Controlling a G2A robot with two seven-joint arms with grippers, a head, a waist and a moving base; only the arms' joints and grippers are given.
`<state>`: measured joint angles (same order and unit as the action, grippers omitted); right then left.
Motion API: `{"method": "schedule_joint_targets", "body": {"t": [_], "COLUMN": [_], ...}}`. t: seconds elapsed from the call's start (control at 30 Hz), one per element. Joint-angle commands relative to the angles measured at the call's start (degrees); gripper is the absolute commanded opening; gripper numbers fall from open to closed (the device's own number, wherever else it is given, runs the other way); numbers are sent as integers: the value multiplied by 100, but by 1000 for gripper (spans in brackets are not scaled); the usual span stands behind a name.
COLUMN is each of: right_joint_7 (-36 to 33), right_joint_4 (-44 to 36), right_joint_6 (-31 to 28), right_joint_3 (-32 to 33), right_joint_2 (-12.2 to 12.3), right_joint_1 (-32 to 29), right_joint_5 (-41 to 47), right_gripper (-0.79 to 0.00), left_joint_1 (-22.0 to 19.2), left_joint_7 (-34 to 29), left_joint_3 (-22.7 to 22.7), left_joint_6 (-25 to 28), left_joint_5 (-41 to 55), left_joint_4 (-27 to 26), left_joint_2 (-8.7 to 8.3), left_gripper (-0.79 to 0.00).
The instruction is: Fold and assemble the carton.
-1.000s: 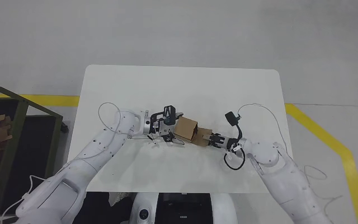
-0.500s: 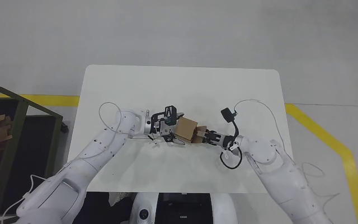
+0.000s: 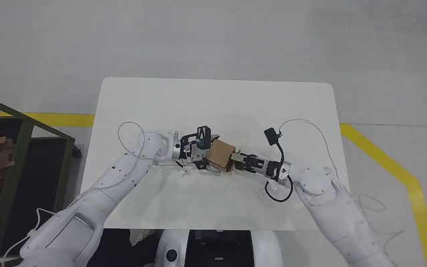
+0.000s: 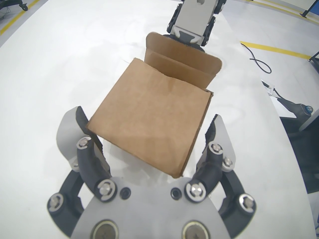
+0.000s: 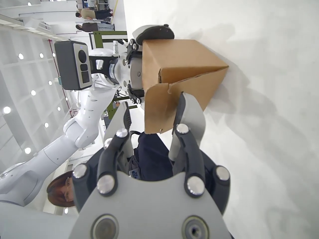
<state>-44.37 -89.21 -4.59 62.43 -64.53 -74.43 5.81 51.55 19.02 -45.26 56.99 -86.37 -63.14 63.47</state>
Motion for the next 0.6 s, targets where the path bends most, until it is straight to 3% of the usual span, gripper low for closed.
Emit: {"method": "schedule_joint_targets", "body": {"t": [0.0, 0.57], "right_joint_7": [-11, -287], "right_joint_4": [73, 997], "right_joint_6": [-41, -635], "right_joint_3": [-55, -341], "right_joint_2": [-17, -159], "right_joint_1": [39, 498], "right_joint_5": [70, 818], "right_gripper": [-446, -502], "left_joint_1": [-1, -30], "left_joint_7": [-5, -22], "left_joint_3": [1, 3], "left_joint_6": [5, 18], "left_joint_5": [6, 22], "left_joint_4": [6, 75], "left_joint_2": [2, 23], "left_gripper": [0, 0]}}
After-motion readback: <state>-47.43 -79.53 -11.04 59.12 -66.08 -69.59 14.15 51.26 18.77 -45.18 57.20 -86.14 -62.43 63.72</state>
